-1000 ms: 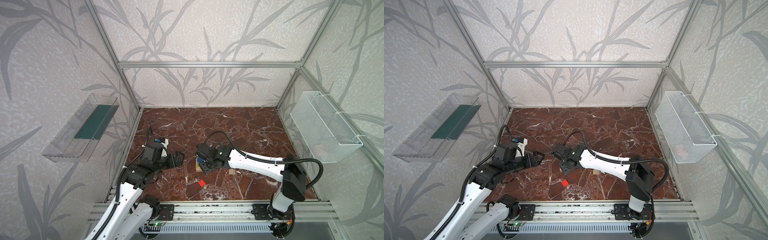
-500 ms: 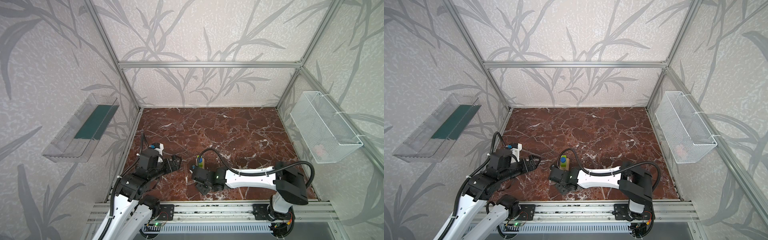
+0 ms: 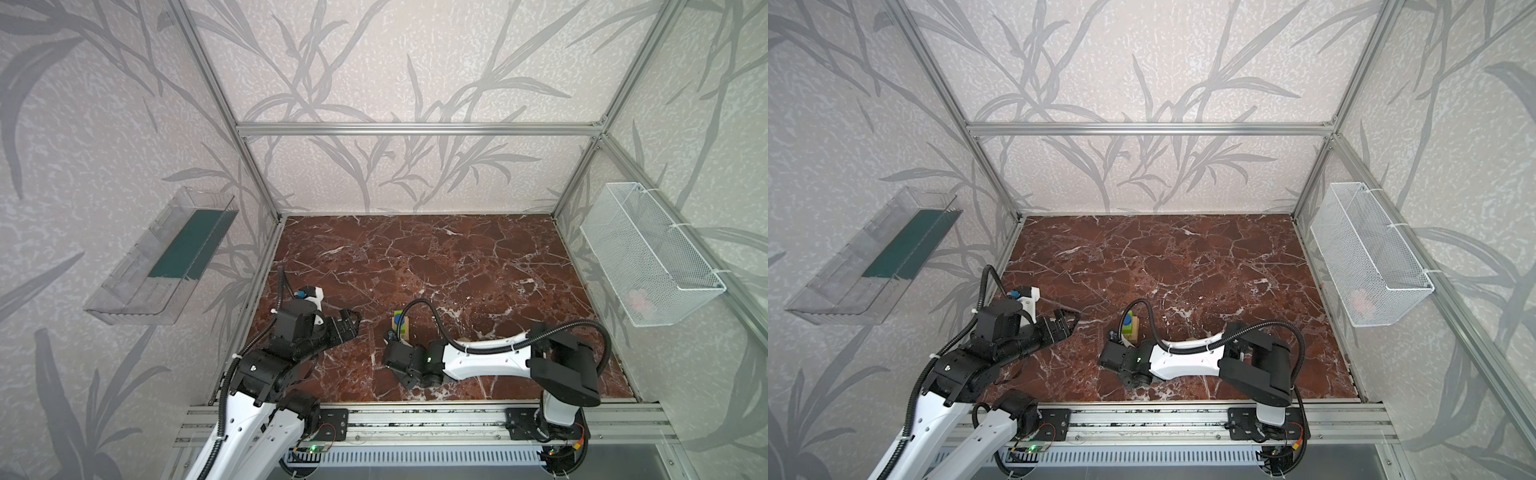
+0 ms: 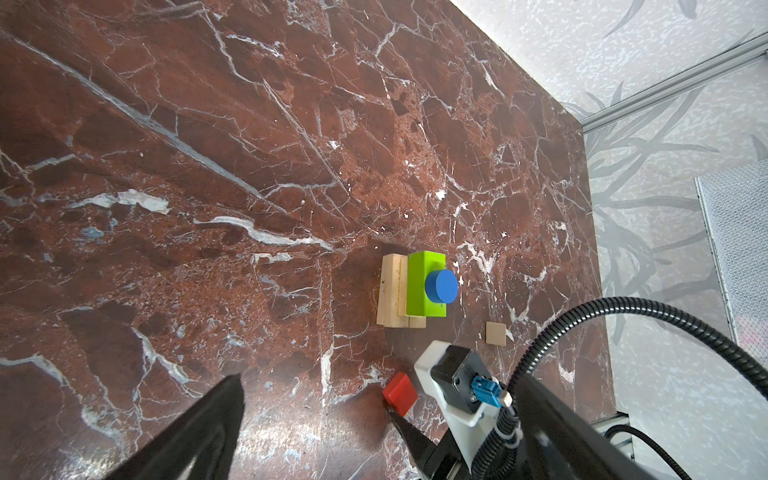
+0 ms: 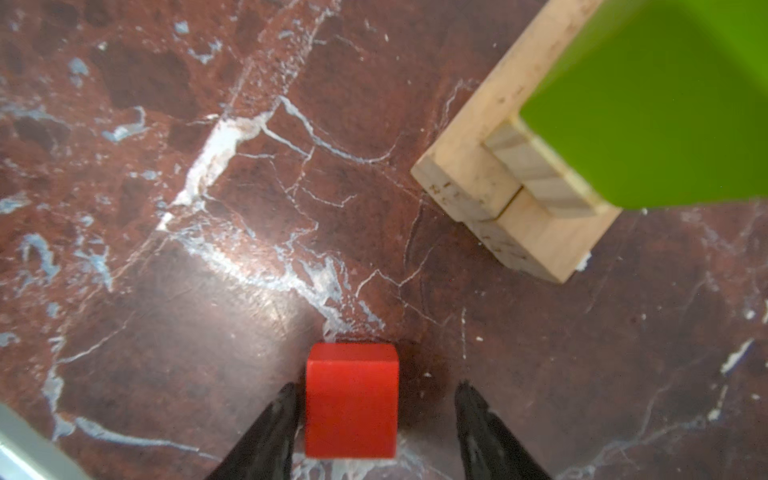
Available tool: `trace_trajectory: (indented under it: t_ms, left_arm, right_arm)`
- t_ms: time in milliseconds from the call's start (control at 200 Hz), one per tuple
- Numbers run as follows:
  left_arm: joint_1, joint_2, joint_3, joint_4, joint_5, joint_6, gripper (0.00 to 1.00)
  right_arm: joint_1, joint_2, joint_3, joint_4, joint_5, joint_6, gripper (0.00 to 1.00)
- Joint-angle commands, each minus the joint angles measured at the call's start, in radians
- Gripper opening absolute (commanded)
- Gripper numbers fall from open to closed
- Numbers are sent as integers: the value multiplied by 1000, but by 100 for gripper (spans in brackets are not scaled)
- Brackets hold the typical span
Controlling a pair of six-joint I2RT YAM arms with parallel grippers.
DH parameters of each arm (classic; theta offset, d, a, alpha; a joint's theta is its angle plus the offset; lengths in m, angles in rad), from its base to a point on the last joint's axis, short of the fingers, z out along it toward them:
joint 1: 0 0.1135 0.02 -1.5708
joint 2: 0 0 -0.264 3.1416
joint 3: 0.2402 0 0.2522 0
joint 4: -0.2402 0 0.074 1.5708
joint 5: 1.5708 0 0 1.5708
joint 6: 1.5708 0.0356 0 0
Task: Build the wood block tower
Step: 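Grasp the red cube with the right gripper, then lift the red cube with the right gripper and carry it toward the tower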
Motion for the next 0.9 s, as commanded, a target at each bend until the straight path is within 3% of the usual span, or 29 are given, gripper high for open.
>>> trace_trajectory:
  t_ms: [0, 460, 745, 895]
  left_arm:
    - [1, -8, -8, -26, -25, -6, 100]
    - [1, -5, 4, -28, -21, 9, 100]
    - [1, 0, 9, -32, -15, 13, 100]
    - [1, 2, 13, -32, -14, 14, 100]
  right_arm:
    - [8, 18, 22, 6, 25, 32, 57]
    - [8, 58, 68, -28, 17, 34, 38]
    - [8, 38, 59, -62, 9, 42, 40]
    - [7, 24, 56, -66, 5, 46, 36]
